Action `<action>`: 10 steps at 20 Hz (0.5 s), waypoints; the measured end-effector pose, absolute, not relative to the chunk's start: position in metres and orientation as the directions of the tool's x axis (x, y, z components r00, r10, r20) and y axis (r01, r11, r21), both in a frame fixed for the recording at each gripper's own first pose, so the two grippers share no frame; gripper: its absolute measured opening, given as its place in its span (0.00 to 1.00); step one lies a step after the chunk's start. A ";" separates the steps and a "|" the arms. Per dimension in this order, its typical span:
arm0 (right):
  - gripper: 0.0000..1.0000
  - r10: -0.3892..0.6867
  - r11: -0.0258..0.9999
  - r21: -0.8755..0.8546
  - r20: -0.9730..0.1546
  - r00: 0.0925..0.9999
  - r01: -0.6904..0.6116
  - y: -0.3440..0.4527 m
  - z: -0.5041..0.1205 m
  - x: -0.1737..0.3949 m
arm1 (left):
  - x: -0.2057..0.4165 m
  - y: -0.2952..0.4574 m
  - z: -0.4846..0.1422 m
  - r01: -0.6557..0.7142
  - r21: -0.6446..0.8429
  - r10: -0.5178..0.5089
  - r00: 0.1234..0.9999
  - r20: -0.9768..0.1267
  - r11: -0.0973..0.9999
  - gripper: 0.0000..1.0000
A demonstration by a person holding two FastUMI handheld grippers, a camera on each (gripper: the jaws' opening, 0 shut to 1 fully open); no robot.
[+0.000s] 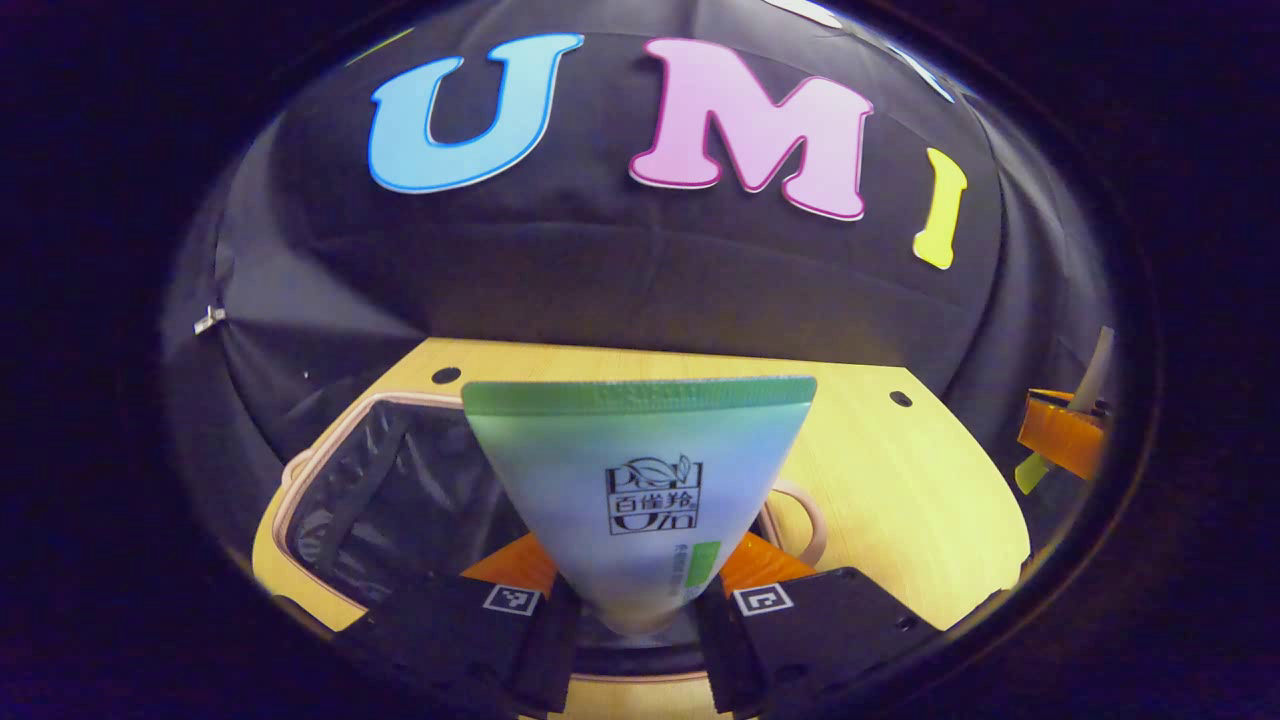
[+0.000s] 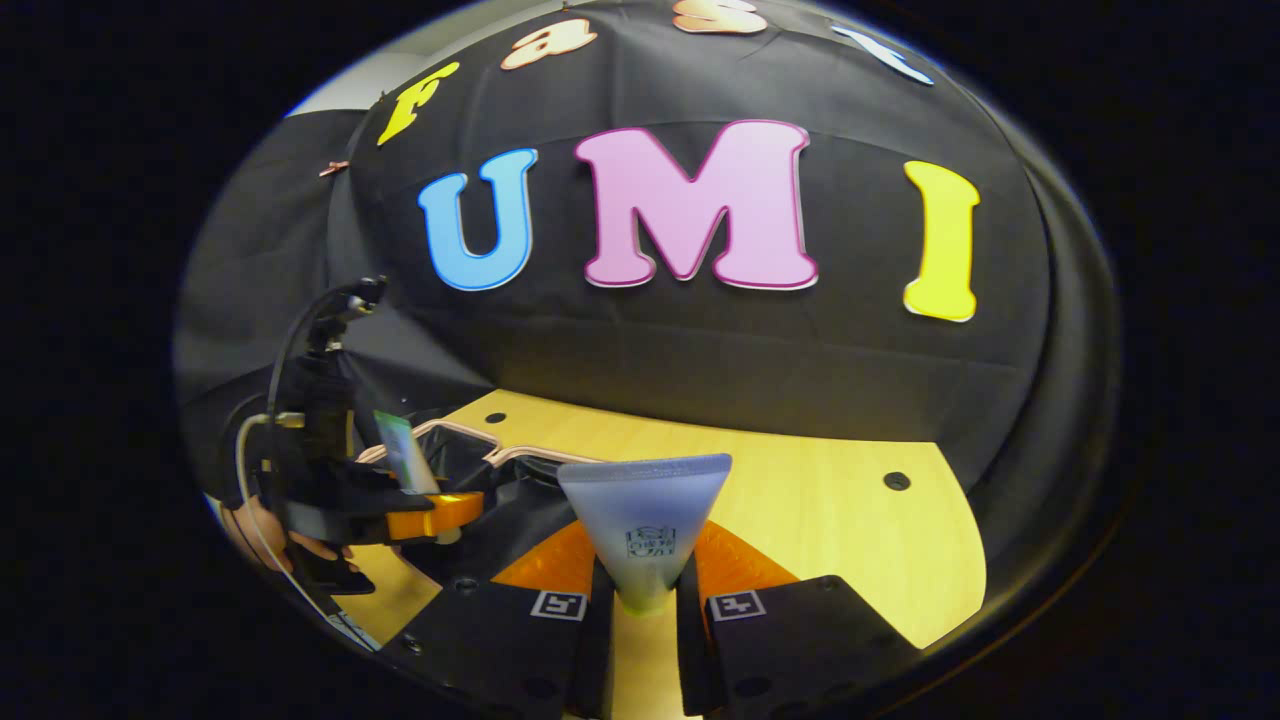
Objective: First open the suitcase, pack the skin care products into it, and then close the suitcase.
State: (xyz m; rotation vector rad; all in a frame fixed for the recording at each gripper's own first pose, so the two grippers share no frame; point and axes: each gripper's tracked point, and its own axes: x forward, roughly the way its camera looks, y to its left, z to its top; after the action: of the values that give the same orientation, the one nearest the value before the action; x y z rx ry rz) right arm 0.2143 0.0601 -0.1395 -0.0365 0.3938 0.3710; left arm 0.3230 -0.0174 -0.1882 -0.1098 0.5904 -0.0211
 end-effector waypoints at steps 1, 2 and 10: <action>0.29 0.360 0.927 0.041 -0.379 0.852 -0.373 0.070 -0.140 0.214 | 0.328 -0.013 -0.201 -0.005 -0.134 -0.076 0.798 -0.597 0.991 0.55; 0.29 0.368 0.923 0.044 -0.386 0.846 -0.381 0.078 -0.142 0.214 | 0.327 -0.007 -0.214 -0.012 -0.146 -0.085 0.763 -0.641 0.989 0.55; 0.29 0.372 0.916 0.037 -0.456 0.809 -0.400 0.101 -0.158 0.215 | 0.325 -0.004 -0.309 -0.039 -0.189 -0.160 0.388 -0.908 0.981 0.59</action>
State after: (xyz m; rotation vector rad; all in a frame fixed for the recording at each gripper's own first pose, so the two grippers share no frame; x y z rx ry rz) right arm 0.2149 0.1008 -0.1583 -0.0615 0.4747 0.4126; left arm 0.3250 -0.0038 -0.3089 -0.1914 1.1721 -0.0770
